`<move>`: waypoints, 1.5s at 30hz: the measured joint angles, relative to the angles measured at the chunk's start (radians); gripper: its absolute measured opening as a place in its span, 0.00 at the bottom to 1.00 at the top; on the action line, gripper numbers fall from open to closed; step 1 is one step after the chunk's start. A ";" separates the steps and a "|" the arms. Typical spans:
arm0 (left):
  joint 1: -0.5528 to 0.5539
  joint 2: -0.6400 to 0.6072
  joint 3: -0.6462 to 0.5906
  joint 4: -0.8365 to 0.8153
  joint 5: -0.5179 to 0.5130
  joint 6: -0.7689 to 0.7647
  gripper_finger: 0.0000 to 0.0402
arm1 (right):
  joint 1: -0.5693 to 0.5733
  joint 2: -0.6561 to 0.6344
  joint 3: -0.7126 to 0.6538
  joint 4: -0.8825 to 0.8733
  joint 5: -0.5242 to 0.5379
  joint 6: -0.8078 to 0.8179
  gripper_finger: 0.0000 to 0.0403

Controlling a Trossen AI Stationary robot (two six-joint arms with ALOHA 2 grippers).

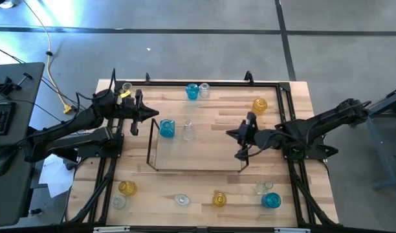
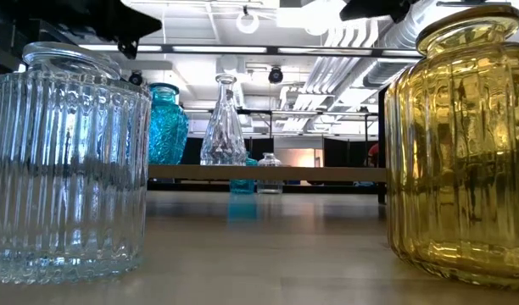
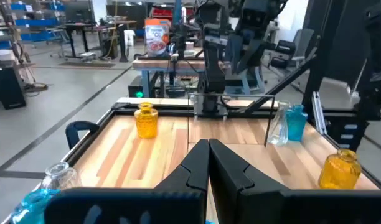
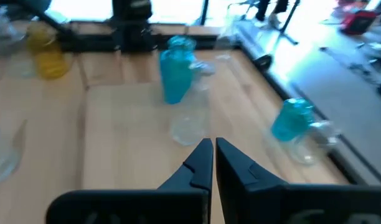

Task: Sort vases onto shelf
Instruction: Put the bottom left yellow vase on the shelf

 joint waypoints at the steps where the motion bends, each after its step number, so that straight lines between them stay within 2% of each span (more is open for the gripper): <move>1: 0.000 -0.002 -0.015 0.021 -0.001 -0.004 0.00 | 0.000 -0.014 0.000 -0.008 0.025 0.002 0.00; 5: 0.000 -0.001 -0.101 0.141 -0.001 -0.038 0.00 | -0.016 -0.068 0.000 -0.063 0.122 0.053 0.00; 7: 0.000 -0.002 -0.125 0.180 0.000 -0.058 0.00 | -0.034 -0.086 0.000 -0.081 0.127 0.071 0.00; 11: -0.012 -0.010 -0.110 0.124 0.017 -0.098 0.00 | -0.063 -0.087 0.000 -0.089 0.117 0.064 0.00; 15: -0.056 -0.034 0.027 -0.115 0.039 -0.054 0.00 | -0.088 -0.087 0.000 -0.117 0.084 0.053 0.00; 17: -0.093 -0.036 0.117 -0.275 0.005 -0.031 0.00 | -0.089 -0.087 0.000 -0.126 0.085 0.046 0.00; 22: -0.221 -0.012 0.342 -0.637 -0.219 -0.075 0.00 | -0.076 -0.087 -0.056 -0.006 0.053 -0.016 0.00; 27: -0.356 0.043 0.504 -0.885 -0.366 -0.175 0.00 | -0.053 -0.085 -0.159 0.211 0.021 -0.089 0.00; 34: -0.551 0.171 0.626 -1.058 -0.461 -0.291 0.00 | -0.038 -0.085 -0.258 0.472 0.019 -0.196 0.00; 40: -0.696 0.279 0.687 -1.164 -0.544 -0.304 0.00 | -0.038 -0.085 -0.260 0.516 0.018 -0.217 0.00; 45: -0.778 0.362 0.786 -1.293 -0.591 -0.421 0.00 | -0.038 -0.085 -0.260 0.509 0.007 -0.229 0.00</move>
